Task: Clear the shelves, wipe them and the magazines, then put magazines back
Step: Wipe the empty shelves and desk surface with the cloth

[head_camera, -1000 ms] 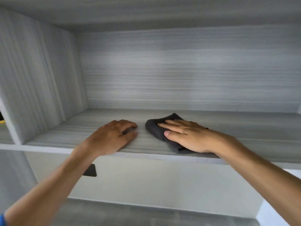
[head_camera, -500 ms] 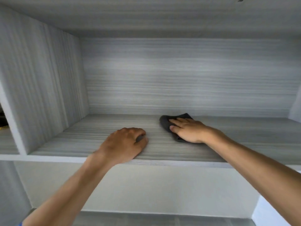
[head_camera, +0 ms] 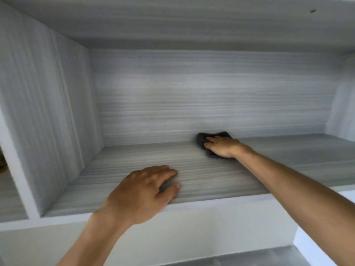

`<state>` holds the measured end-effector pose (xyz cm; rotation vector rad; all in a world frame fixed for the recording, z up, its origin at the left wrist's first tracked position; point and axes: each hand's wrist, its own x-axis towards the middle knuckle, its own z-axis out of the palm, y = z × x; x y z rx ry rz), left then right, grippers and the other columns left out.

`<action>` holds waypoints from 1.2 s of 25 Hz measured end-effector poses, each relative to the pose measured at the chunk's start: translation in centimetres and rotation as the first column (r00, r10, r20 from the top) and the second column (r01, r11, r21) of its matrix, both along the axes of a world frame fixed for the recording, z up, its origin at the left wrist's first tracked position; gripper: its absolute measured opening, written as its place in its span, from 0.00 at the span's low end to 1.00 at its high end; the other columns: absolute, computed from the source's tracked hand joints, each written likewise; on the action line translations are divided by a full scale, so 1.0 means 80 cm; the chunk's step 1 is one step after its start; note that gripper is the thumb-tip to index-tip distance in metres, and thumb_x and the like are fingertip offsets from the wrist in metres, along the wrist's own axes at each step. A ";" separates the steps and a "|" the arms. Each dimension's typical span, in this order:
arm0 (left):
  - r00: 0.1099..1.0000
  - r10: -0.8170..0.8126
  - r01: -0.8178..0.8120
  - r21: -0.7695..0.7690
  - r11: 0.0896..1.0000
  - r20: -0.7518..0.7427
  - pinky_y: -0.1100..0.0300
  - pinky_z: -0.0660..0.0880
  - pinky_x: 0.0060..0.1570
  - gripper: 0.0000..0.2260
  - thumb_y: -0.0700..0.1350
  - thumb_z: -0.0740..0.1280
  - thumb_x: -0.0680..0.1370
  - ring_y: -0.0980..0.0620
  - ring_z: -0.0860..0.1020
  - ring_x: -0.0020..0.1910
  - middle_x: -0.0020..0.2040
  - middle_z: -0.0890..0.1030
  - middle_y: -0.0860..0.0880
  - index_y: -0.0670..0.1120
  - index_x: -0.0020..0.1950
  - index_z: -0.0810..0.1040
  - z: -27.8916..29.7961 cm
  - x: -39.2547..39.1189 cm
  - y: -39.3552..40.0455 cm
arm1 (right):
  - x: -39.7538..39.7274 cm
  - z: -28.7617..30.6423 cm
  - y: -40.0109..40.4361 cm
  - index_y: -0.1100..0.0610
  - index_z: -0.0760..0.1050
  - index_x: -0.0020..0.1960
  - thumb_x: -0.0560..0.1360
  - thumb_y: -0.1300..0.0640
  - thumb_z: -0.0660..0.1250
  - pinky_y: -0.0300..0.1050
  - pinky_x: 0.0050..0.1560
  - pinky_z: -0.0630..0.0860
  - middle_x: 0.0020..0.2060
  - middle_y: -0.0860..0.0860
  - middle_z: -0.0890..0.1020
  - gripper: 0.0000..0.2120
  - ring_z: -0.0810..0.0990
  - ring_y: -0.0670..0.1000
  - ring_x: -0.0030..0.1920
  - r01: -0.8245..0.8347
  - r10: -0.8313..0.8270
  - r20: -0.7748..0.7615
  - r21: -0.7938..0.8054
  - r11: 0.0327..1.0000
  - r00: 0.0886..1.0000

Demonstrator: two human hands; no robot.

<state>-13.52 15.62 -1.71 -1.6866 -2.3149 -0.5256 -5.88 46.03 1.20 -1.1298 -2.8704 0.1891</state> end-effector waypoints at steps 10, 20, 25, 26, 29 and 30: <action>1.000 -0.019 0.019 -0.044 0.999 0.000 0.62 0.65 0.65 0.28 0.67 0.45 0.75 0.58 0.69 0.69 0.71 0.70 0.63 0.60 0.70 0.69 0.006 0.005 -0.010 | 0.111 -0.007 -0.092 0.39 0.61 0.77 0.82 0.41 0.55 0.47 0.77 0.54 0.78 0.40 0.61 0.23 0.57 0.47 0.78 -0.122 0.123 -0.155 0.011 0.992 0.980; 0.996 0.053 -0.049 -0.057 0.997 0.069 0.54 0.72 0.59 0.14 0.56 0.54 0.82 0.45 0.75 0.63 0.65 0.78 0.54 0.56 0.63 0.73 0.010 0.007 -0.011 | 0.107 -0.048 -0.208 0.45 0.78 0.63 0.77 0.40 0.47 0.53 0.63 0.72 0.61 0.47 0.81 0.26 0.77 0.54 0.63 0.145 0.027 -0.408 0.384 0.912 0.913; 0.995 0.064 -0.058 -0.082 0.995 0.074 0.54 0.72 0.59 0.14 0.57 0.54 0.82 0.44 0.75 0.64 0.67 0.77 0.54 0.58 0.64 0.73 0.014 0.011 -0.015 | 0.202 -0.084 -0.160 0.56 0.82 0.50 0.79 0.48 0.57 0.54 0.51 0.75 0.45 0.49 0.85 0.17 0.83 0.55 0.49 0.237 0.208 -0.634 0.542 0.807 0.745; 0.996 0.066 -0.060 -0.086 0.994 0.060 0.53 0.72 0.58 0.14 0.56 0.53 0.83 0.44 0.75 0.63 0.66 0.77 0.54 0.57 0.63 0.73 0.014 0.012 -0.015 | 0.223 -0.085 -0.141 0.57 0.81 0.47 0.79 0.49 0.57 0.55 0.50 0.75 0.43 0.51 0.85 0.17 0.83 0.57 0.47 0.307 0.144 -0.663 0.515 0.800 0.735; 0.997 0.071 -0.068 -0.077 0.995 0.035 0.53 0.72 0.55 0.13 0.56 0.54 0.83 0.44 0.76 0.61 0.63 0.79 0.53 0.55 0.61 0.74 0.012 0.013 -0.012 | 0.236 -0.097 -0.133 0.58 0.79 0.42 0.79 0.50 0.57 0.56 0.51 0.73 0.40 0.55 0.83 0.17 0.81 0.62 0.44 0.566 -0.055 -0.747 0.451 0.690 0.662; 0.997 0.071 -0.068 -0.074 0.995 0.037 0.54 0.72 0.54 0.13 0.55 0.54 0.82 0.44 0.76 0.60 0.62 0.79 0.53 0.54 0.60 0.74 0.011 0.013 -0.011 | 0.217 -0.100 -0.149 0.58 0.79 0.42 0.79 0.51 0.57 0.56 0.52 0.73 0.39 0.55 0.83 0.17 0.80 0.62 0.44 0.616 -0.073 -0.776 0.436 0.656 0.627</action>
